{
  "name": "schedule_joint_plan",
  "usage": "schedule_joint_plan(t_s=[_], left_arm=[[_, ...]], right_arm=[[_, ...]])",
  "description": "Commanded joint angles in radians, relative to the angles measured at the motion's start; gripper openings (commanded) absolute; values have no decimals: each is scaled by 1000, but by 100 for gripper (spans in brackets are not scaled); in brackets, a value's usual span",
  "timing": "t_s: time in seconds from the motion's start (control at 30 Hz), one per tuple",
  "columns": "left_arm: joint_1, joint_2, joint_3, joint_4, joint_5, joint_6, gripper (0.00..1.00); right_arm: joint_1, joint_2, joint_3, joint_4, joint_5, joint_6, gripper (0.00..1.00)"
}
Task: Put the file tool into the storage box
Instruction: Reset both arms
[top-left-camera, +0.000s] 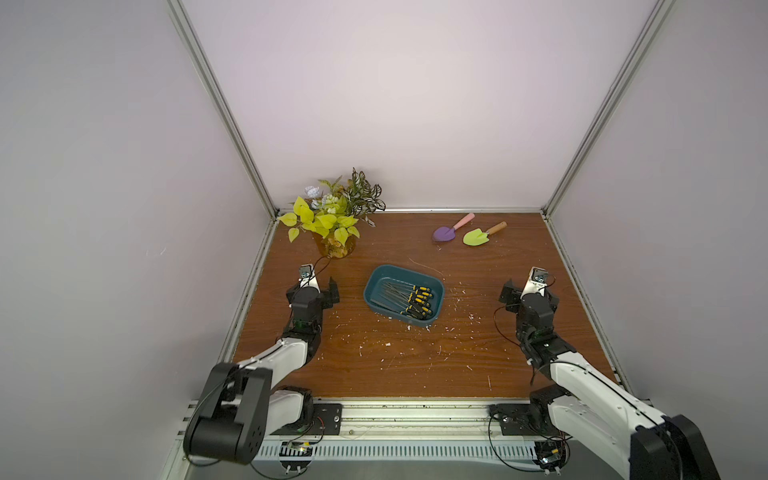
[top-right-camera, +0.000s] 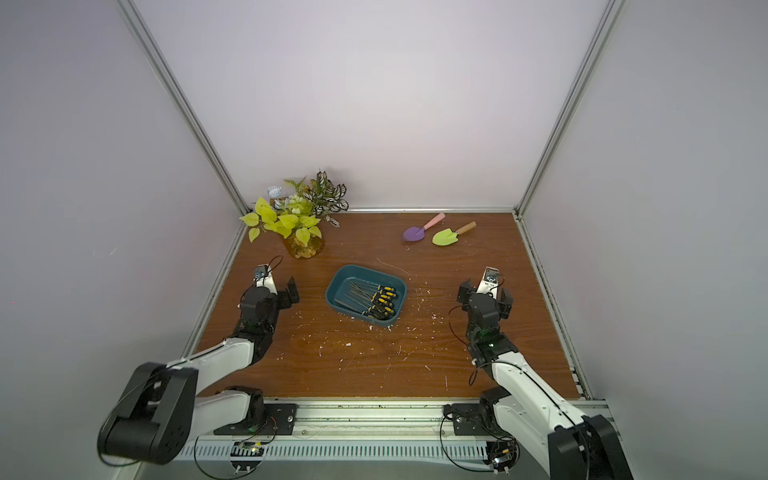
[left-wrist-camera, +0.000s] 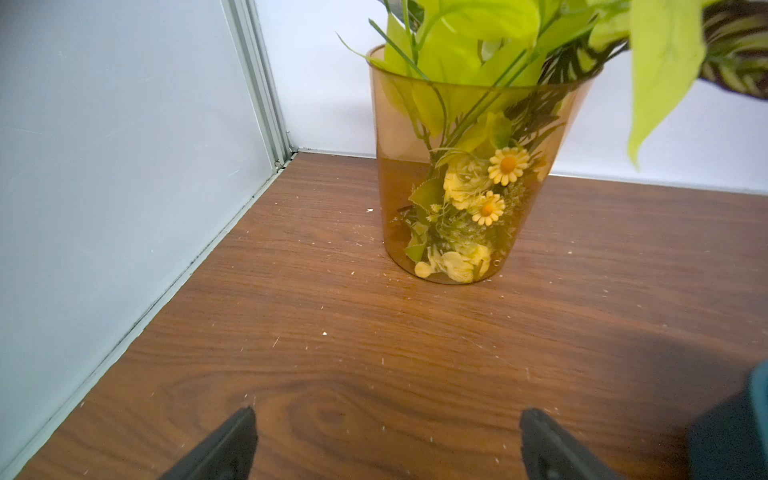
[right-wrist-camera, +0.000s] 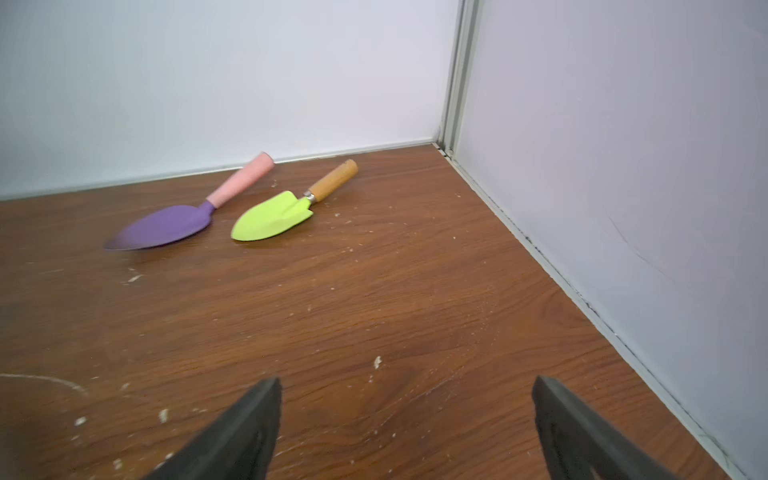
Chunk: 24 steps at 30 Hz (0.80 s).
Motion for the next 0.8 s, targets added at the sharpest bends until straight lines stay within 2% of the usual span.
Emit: schedule_joint_plan(t_s=[0.0,0.07,0.13,0.27,0.37,0.4,0.43,0.5,0.6,0.67,0.77], left_arm=[[8,119,105,48,-62,58,100],[9,177,60,195,-69,88,99],[11,171,89,117,-83,88,99],[11,153,39,208,-35,116,100],[11,133,-3,284,18,190,99],[19,137,-29,354,21,191,100],[31,151,-36,377,18,174,99],[45,198,-42,434,23,160,100],[69,196,-80,485,53,138,100],[77,255,-138,669,100,152,99],[79,243,-123,617,103,148,100]], right_arm=[[-56,115,-13,273,-56,-58,99],[-81,208,-8,361,-81,-60,99],[-91,302,2,440,-78,-89,99],[-102,466,3,626,-40,-148,99],[-131,535,14,678,-88,-129,99],[-132,532,14,682,-90,-128,99],[-136,518,14,652,-102,-121,99],[-159,513,-19,708,-175,-119,99],[-170,512,-33,729,-218,-121,99],[-170,519,-48,766,-257,-139,99],[-176,550,-105,881,-302,-155,99]])
